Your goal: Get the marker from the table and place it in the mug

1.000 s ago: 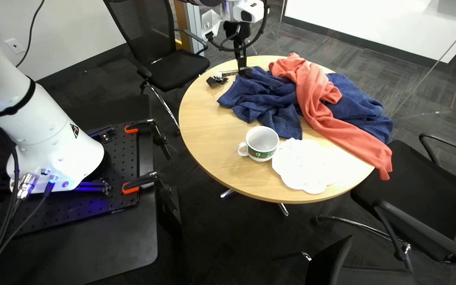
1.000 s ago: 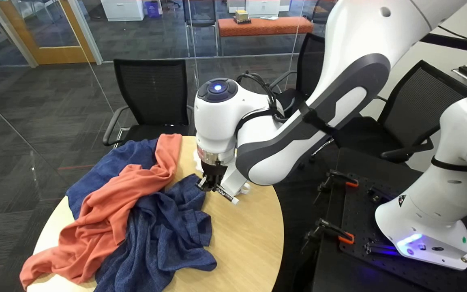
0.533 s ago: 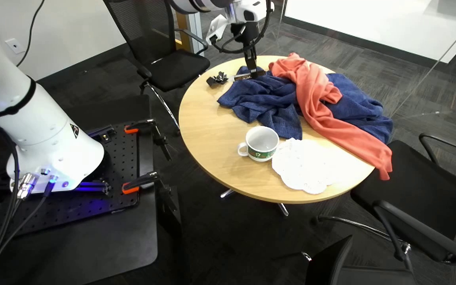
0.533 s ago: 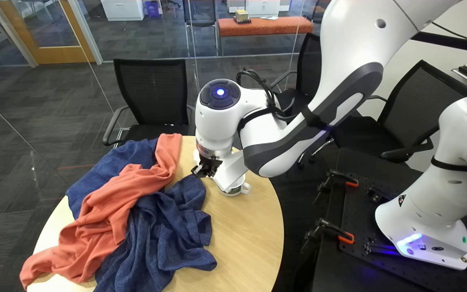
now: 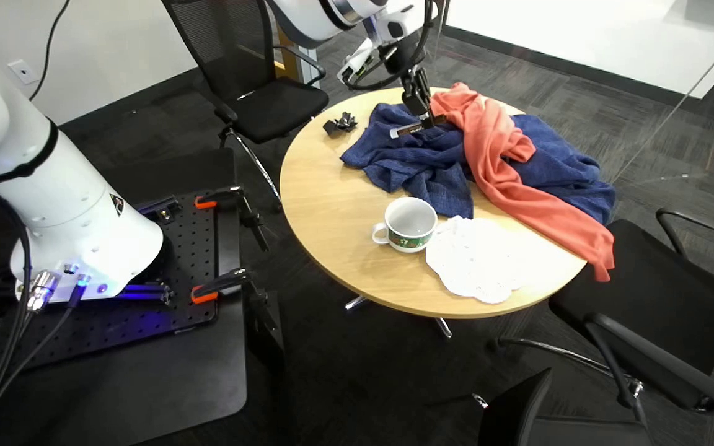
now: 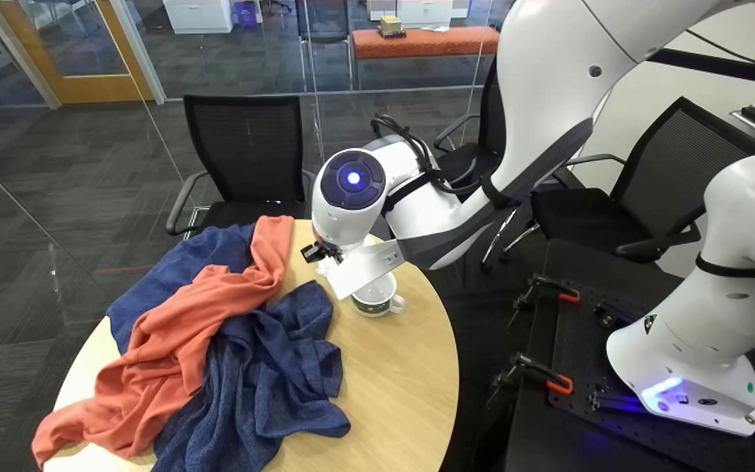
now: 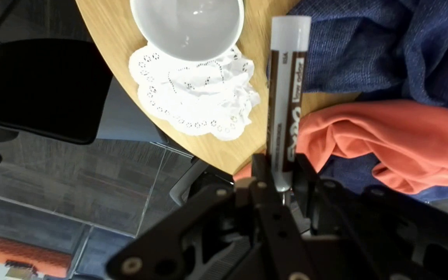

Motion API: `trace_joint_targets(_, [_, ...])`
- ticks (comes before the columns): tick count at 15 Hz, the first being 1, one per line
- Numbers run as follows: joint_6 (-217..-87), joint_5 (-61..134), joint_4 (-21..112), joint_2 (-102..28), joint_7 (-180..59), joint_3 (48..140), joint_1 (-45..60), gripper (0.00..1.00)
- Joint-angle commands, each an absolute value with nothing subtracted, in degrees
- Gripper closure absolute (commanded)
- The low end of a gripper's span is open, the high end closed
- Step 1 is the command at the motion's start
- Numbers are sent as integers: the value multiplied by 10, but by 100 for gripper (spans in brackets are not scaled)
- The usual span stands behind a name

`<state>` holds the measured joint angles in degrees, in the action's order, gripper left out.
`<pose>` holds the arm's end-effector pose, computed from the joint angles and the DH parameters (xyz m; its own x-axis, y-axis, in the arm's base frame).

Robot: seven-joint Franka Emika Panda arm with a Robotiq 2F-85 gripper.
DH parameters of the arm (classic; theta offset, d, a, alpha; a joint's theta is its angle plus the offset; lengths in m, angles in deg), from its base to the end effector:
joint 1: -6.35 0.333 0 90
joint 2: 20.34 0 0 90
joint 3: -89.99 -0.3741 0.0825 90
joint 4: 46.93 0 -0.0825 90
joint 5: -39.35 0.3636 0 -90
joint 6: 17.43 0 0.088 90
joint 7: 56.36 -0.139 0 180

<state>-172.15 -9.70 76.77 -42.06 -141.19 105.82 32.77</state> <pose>0.5795 0.1295 0.2771 0.7755 -0.3957 0.4920 -0.5103 -0.8517 0.1194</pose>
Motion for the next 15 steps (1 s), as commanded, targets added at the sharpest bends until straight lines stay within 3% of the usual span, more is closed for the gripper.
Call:
trace_joint_targets(1, [-1704, -173, 734, -452, -1532, 1101, 367, 95])
trace_joint_targets(6, [-1659, -241, 714, -483, -1671, 1134, 403, 95])
trace_joint_targets(7, [-1621, -279, 706, -477, -1707, 1071, 347, 95])
trace_joint_targets(15, [-1421, -331, 684, -498, -1834, 934, 256, 95])
